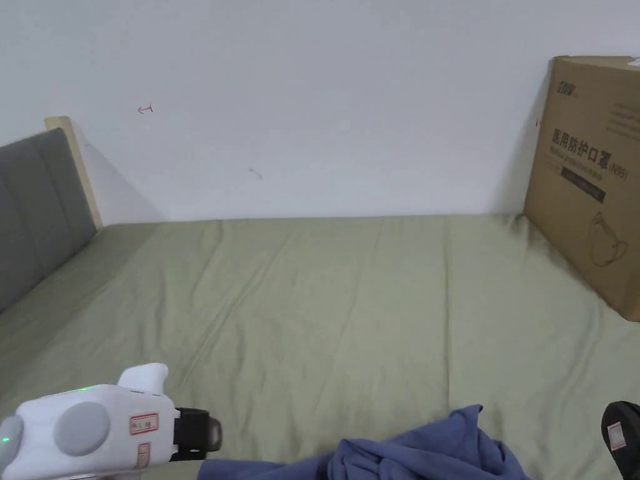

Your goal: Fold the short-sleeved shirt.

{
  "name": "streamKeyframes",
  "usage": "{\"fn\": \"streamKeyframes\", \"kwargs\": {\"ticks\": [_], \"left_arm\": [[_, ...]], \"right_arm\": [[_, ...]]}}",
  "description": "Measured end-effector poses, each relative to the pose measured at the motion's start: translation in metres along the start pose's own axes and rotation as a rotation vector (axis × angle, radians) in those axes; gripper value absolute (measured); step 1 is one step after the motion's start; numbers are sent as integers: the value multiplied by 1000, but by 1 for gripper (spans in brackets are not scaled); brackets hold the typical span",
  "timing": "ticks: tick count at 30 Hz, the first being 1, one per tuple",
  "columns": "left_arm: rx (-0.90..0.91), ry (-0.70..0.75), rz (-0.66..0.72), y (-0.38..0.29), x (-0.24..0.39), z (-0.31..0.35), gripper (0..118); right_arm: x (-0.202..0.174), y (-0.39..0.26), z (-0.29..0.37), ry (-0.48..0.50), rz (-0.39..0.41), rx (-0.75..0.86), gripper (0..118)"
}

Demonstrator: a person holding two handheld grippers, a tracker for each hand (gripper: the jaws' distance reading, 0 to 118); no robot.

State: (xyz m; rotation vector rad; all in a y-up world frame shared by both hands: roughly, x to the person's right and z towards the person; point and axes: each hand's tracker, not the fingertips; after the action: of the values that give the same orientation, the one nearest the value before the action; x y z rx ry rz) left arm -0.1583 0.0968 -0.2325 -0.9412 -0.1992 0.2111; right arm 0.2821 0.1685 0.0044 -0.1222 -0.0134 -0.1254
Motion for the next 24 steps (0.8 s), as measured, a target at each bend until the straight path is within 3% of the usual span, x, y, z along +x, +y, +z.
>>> {"fn": "streamKeyframes", "kwargs": {"ticks": [1,2,3,6,10,11,13,14,15,18,22,23,24], "left_arm": [[-43,33,-7,-3,0,-23,118],[-84,38,1,-4,-4,-43,112],[-45,39,9,-1,-8,-61,112],[-155,147,-8,-7,-12,-113,112],[-258,255,-171,-31,1,-153,110],[-149,304,-252,-39,19,-149,104],[-66,232,-446,-51,49,-121,88],[-39,157,-539,-60,63,-112,38],[-37,85,-597,-67,72,-106,4],[11,-16,-451,-71,80,-75,3],[252,-92,-183,-67,70,-16,3],[319,-107,-126,-70,67,-1,3],[362,-123,-101,-74,64,11,3]], "right_arm": [[0,-3,-3,2,1,-10,3],[1,-6,-7,3,0,-23,3],[2,-8,-11,2,0,-37,3],[5,-15,-24,-1,7,-81,3],[10,-23,-37,-15,15,-123,3],[11,-26,-40,-19,13,-136,3],[12,-30,-47,-25,6,-154,3],[14,-33,-50,-22,1,-158,3],[15,-35,-54,-20,-1,-161,3],[20,-28,-80,27,-35,-216,3],[34,-14,-160,155,-61,-441,4],[37,-15,-188,217,-68,-533,26],[36,-16,-208,231,-51,-604,68]]}}
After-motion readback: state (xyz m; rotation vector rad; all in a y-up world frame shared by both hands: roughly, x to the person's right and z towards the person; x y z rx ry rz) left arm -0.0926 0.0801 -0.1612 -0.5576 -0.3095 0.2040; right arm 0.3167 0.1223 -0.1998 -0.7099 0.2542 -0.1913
